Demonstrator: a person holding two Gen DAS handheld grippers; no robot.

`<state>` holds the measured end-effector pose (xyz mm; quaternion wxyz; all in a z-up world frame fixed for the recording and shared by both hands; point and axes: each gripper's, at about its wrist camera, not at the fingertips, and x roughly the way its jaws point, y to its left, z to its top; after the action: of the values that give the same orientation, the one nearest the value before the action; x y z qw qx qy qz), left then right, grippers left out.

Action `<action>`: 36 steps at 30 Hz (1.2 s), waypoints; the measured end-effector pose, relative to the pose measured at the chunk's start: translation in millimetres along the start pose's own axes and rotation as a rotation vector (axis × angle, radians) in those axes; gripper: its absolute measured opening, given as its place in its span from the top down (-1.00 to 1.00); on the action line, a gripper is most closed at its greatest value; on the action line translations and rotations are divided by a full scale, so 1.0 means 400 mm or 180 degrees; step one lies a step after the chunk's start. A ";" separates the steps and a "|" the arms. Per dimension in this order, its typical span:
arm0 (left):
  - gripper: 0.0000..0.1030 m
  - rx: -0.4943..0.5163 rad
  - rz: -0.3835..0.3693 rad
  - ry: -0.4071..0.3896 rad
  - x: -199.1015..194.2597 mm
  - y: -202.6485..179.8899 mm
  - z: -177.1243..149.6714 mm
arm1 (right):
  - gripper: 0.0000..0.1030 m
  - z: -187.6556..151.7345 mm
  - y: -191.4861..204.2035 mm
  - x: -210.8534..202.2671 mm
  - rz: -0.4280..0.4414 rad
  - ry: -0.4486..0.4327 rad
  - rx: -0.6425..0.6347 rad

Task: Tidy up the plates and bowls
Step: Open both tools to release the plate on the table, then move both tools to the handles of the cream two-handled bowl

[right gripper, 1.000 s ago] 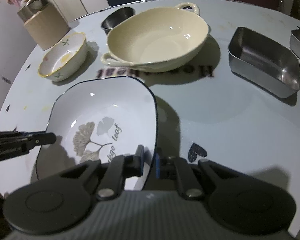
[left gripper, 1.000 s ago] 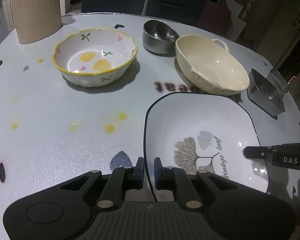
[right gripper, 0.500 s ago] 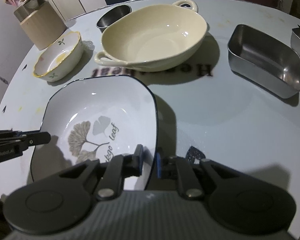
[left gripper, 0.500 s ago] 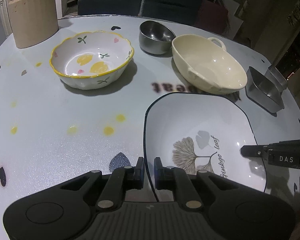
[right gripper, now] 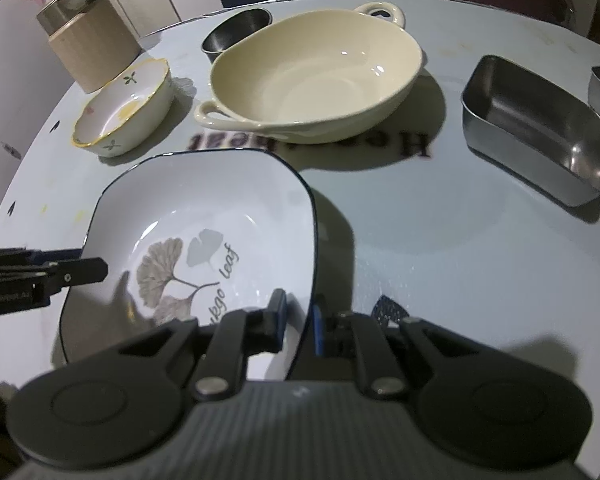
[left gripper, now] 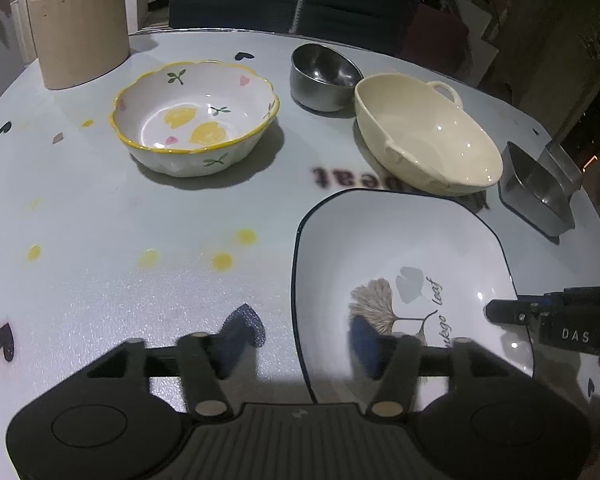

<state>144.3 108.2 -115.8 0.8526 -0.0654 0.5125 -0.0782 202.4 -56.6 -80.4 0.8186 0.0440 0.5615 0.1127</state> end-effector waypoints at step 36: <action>-1.00 -0.0500 -0.0310 -0.0627 -0.042 -0.188 0.199 | -0.99 0.189 -0.184 -0.213 -0.0064 -0.1626 -0.0141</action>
<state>201.8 40.6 -49.8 0.8863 -0.1642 0.4270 -0.0724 253.3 -144.0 10.0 0.9357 0.0475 0.3342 0.1021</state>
